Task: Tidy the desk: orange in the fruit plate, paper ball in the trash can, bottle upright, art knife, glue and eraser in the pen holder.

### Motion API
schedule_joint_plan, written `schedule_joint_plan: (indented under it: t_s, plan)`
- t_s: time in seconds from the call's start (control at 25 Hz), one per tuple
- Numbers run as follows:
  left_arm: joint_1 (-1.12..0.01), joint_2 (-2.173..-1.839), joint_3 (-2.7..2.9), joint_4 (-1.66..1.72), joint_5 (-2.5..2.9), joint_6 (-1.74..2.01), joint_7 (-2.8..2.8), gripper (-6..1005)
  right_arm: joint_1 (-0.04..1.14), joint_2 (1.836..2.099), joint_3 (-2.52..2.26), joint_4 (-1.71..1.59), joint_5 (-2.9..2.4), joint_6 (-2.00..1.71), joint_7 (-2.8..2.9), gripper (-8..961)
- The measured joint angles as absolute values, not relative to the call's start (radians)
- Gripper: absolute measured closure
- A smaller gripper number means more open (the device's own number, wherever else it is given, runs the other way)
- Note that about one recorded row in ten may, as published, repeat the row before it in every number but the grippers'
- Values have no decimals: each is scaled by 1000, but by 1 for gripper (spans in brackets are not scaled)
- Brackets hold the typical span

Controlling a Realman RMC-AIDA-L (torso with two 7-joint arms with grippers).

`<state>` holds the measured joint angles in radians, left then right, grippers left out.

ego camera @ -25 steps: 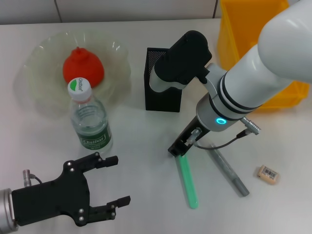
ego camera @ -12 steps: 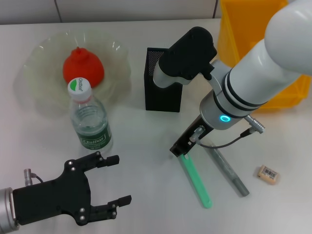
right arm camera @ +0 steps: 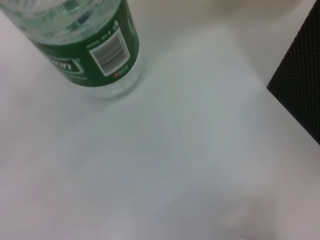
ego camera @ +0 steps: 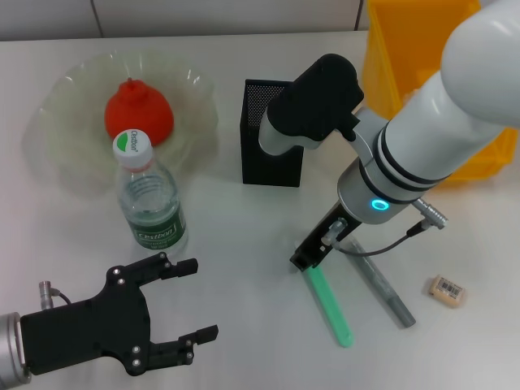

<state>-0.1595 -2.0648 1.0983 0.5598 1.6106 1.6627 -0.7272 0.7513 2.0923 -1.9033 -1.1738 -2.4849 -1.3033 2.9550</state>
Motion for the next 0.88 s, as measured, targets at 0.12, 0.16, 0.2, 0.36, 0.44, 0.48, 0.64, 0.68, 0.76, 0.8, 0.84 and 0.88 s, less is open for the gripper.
schedule_joint_plan:
  t_s: [0.12, 0.16, 0.2, 0.36, 0.44, 0.48, 0.64, 0.68, 0.76, 0.8, 0.84, 0.88]
  plan:
    - [-160, -2065, 1098, 560, 1611, 1663, -728, 197, 750, 2092, -1906, -1172, -2485, -1306, 2955, 567]
    - [-160, -2065, 1098, 560, 1611, 1663, -729, 197, 750, 2092, -1907, -1172, -2485, -1307, 2955, 580]
    - [-160, -2065, 1098, 560, 1611, 1663, -729, 197, 750, 2092, -1908, -1171, -2485, -1309, 2955, 594]
    - [-160, -2065, 1098, 560, 1611, 1663, -730, 197, 751, 2092, -1908, -1169, -2485, -1310, 2955, 646]
    - [-159, -2065, 1098, 560, 1611, 1663, -730, 197, 752, 2092, -1908, -1169, -2485, -1310, 2955, 683]
    - [-160, -2065, 1098, 560, 1611, 1663, -730, 197, 753, 2092, -1908, -1168, -2485, -1310, 2955, 702]
    - [-160, -2066, 1098, 560, 1611, 1663, -730, 197, 753, 2092, -1908, -1168, -2485, -1310, 2952, 761]
    - [-161, -2066, 1098, 560, 1611, 1663, -730, 197, 751, 2092, -1906, -1172, -2485, -1308, 2950, 763]
    - [-162, -2066, 1098, 560, 1611, 1663, -729, 197, 748, 2092, -1902, -1178, -2485, -1306, 2950, 768]
    - [-162, -2066, 1098, 560, 1611, 1663, -729, 197, 744, 2092, -1897, -1186, -2485, -1305, 2949, 771]
    - [-162, -2066, 1098, 560, 1611, 1663, -728, 197, 739, 2092, -1889, -1198, -2485, -1304, 2947, 771]
    - [-162, -2066, 1098, 559, 1611, 1663, -728, 197, 720, 2092, -1867, -1239, -2485, -1306, 2944, 771]
